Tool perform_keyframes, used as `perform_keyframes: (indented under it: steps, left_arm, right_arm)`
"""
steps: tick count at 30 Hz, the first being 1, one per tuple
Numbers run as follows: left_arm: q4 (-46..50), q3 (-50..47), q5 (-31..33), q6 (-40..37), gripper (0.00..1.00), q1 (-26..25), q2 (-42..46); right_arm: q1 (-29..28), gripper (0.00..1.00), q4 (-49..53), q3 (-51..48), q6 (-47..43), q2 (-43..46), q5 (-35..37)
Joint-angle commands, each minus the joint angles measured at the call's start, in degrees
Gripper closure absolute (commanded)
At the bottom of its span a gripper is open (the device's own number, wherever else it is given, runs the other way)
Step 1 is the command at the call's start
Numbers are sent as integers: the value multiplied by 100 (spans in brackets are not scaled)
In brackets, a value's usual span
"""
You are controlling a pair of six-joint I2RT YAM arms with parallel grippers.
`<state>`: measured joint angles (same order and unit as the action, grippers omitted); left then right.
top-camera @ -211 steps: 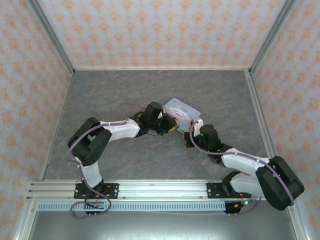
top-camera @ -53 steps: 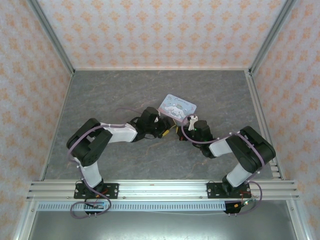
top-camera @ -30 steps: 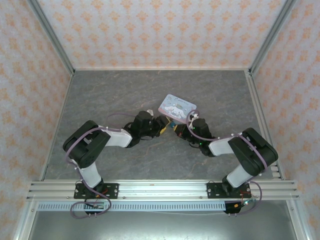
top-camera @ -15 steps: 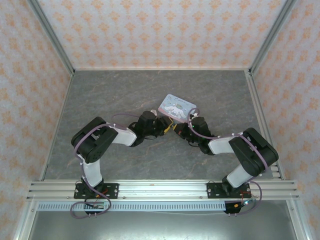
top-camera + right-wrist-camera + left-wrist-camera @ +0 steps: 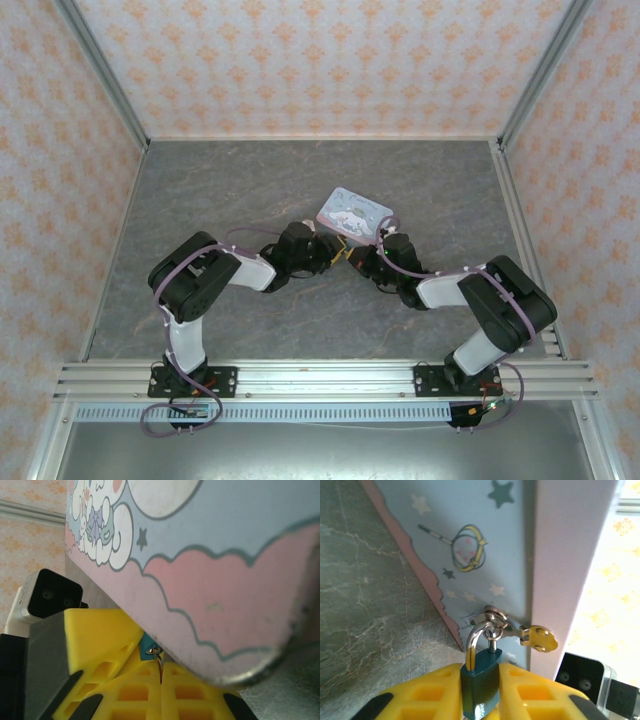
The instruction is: Unlock a padlock with a key
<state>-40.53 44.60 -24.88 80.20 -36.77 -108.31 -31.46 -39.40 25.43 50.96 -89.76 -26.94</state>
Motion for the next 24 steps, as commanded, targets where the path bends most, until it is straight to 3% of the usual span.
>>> perform_keyframes:
  steps: [1, 4, 10, 16, 20, 24]
  left_arm:
    - [-98, 134, 130, -29, 85, -76, -14]
    - [-21, 115, 167, -49, 90, -76, 62]
    - [194, 133, 176, -21, 99, -75, 261]
    - [698, 214, 138, 51, 100, -76, 534]
    - [1001, 329, 29, 189, 100, -76, 637]
    - [1067, 348, 10, 401, 100, -75, 693]
  right_arm:
    - [-39, 98, -134, 174, 1, 135, -62]
    - [-36, 90, 170, 173, -219, 282, 34]
    - [-33, 62, 1357, 122, -1043, 990, 578]
    - [-19, 44, 2705, 214, -2521, 2013, 1023]
    - [-21, 42, 3394, 436, -3857, 2797, 1142]
    - [-49, 41, 4033, 720, -5454, 3306, 706]
